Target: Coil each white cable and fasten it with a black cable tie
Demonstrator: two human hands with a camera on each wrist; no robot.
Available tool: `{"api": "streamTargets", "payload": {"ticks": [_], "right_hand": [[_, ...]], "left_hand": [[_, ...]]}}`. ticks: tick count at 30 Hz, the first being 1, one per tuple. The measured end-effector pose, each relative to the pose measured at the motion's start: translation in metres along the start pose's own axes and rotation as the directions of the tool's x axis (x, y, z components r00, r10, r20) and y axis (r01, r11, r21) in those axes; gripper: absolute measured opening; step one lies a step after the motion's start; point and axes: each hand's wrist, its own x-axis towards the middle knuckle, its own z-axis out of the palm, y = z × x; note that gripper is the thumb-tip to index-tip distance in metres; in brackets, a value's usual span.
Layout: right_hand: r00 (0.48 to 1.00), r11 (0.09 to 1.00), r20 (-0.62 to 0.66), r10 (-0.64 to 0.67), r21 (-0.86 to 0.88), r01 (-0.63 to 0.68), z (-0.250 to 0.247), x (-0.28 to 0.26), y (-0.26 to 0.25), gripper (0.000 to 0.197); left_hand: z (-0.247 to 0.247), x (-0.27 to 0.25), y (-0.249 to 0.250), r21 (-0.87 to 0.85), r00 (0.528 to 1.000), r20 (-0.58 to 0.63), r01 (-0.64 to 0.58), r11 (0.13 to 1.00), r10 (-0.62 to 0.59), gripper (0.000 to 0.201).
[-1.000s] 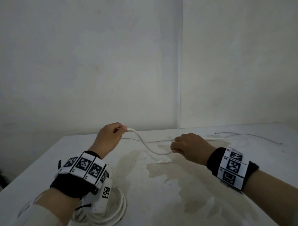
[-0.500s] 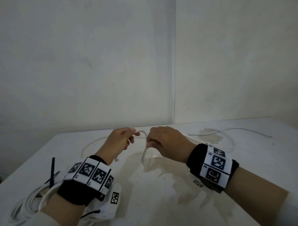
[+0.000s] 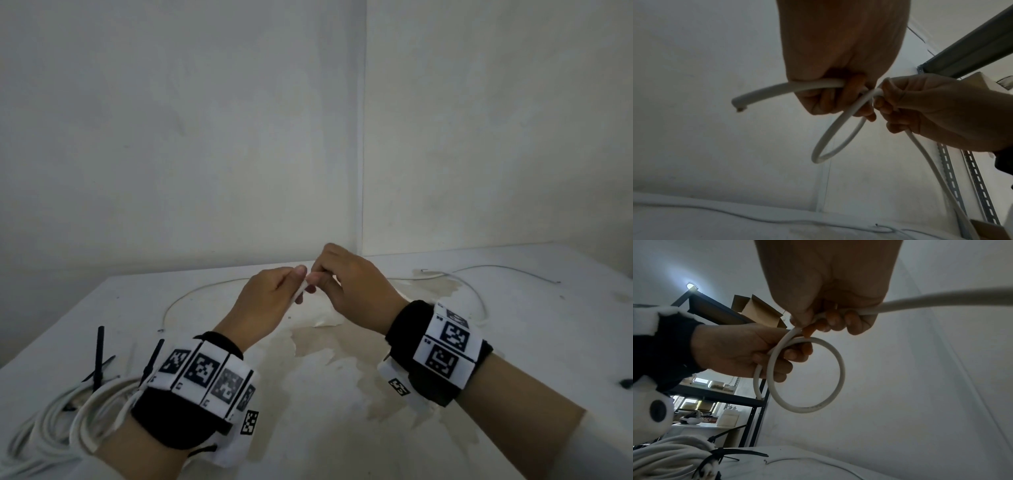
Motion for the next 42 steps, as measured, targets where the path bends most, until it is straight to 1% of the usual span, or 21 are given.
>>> {"api": "streamTargets", "payload": {"ticks": [2,5,7,9,10,13,16,17,18,21,26,29,31,35,37,40,42], "right_hand": [[0.999,0.998,-0.002,0.054,0.041,-0.054,-0.001,0.001,0.004,0.034],[0.975,0.973,0.093,0.203,0.090,-0.211,-0.006,0.003,0.005,0.024],[0.960,0.963,0.145,0.238,0.094,-0.253,-0.007,0.003,0.004,0.022],[0.954,0.953,0.158,0.256,0.123,-0.276,-0.008,0.004,0.004,0.022],[0.953,0.950,0.156,0.262,0.135,-0.283,-0.009,0.004,0.004,0.022],[0.943,0.943,0.177,0.282,0.132,-0.307,-0.009,0.004,0.004,0.022],[0.926,0.930,0.202,0.320,0.121,-0.348,-0.008,0.003,0.004,0.024],[0.923,0.925,0.197,0.331,0.126,-0.359,-0.009,0.004,0.005,0.025],[0.922,0.921,0.185,0.339,0.136,-0.365,-0.011,0.005,0.007,0.026],[0.923,0.913,0.154,0.352,0.162,-0.375,-0.017,0.006,0.011,0.029],[0.920,0.898,0.165,0.355,0.215,-0.385,-0.017,0.004,0.010,0.026],[0.927,0.910,0.221,0.304,0.221,-0.351,-0.017,0.001,0.009,0.025],[0.927,0.920,0.245,0.285,0.200,-0.336,-0.018,0.000,0.008,0.028],[0.920,0.907,0.251,0.300,0.224,-0.357,-0.018,0.001,0.007,0.029],[0.916,0.900,0.268,0.300,0.239,-0.365,-0.017,0.001,0.007,0.026],[0.909,0.877,0.286,0.302,0.292,-0.383,-0.017,0.001,0.006,0.019],[0.909,0.858,0.281,0.308,0.330,-0.393,-0.017,0.002,0.005,0.018]], "left_hand": [[-0.002,-0.002,0.000,-0.062,1.000,0.012,0.006,0.998,-0.005,0.046],[-0.002,-0.005,-0.001,-0.125,0.997,0.061,0.059,0.990,-0.052,0.048],[-0.002,-0.006,-0.001,-0.147,0.994,0.086,0.080,0.986,-0.068,0.045],[-0.002,-0.005,-0.001,-0.149,0.993,0.094,0.083,0.985,-0.070,0.040],[-0.003,-0.005,0.000,-0.106,0.993,0.096,0.075,0.992,-0.064,0.037],[-0.004,-0.004,0.001,0.110,0.988,0.141,0.042,0.993,-0.057,0.032],[-0.001,-0.004,0.001,0.200,0.989,0.137,0.029,0.979,-0.057,0.030],[0.000,-0.004,0.001,0.196,0.989,0.135,0.030,0.980,-0.058,0.029],[0.000,-0.004,-0.001,0.158,0.988,0.139,0.041,0.987,-0.063,0.028],[-0.001,-0.005,-0.003,-0.006,0.985,0.152,0.087,0.996,-0.085,0.025],[-0.001,-0.005,-0.002,0.031,0.995,0.087,0.039,0.999,-0.042,0.027],[-0.001,-0.004,-0.001,0.018,0.997,0.067,0.044,0.999,-0.045,0.028],[-0.001,-0.005,-0.002,0.022,0.997,0.060,0.038,0.999,-0.039,0.027],[0.001,-0.005,-0.004,0.053,0.998,0.061,0.012,0.999,-0.015,0.025],[0.002,-0.005,-0.004,0.056,1.000,0.026,0.013,0.998,-0.014,0.025],[0.001,-0.006,-0.004,-0.031,0.997,-0.065,0.044,0.999,-0.045,0.025],[-0.001,-0.006,-0.002,-0.081,0.993,-0.083,0.080,0.993,-0.087,0.025]]}}
